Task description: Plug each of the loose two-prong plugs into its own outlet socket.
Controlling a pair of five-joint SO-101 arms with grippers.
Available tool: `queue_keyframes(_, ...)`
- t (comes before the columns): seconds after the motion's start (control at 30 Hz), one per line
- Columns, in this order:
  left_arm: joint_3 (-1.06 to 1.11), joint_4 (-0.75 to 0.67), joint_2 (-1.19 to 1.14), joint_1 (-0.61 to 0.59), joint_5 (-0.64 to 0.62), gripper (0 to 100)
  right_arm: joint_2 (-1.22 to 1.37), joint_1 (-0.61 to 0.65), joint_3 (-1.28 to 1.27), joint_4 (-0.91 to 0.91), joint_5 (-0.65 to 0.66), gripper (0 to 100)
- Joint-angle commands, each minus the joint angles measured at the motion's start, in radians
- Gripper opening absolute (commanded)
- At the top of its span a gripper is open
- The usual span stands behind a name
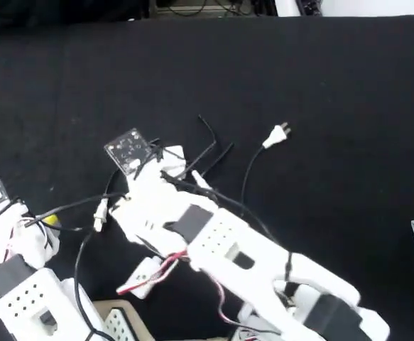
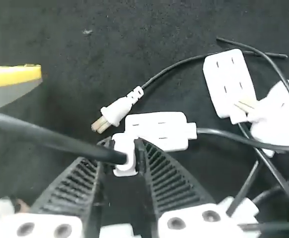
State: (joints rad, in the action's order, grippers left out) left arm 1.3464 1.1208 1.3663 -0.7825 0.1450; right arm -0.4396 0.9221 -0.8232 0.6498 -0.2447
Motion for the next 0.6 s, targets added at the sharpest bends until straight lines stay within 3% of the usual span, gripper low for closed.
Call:
queue_keyframes(0.0, -0.005, -0.025, 0.009, -0.025, -0.017, 27, 0.084, 0.012, 0.058, -0.087, -0.005, 1.2)
queue_keyframes(0.57, -0.004, -0.025, 0.009, -0.018, -0.017, 27, 0.285, 0.000, 0.099, -0.198, 0.072, 1.2)
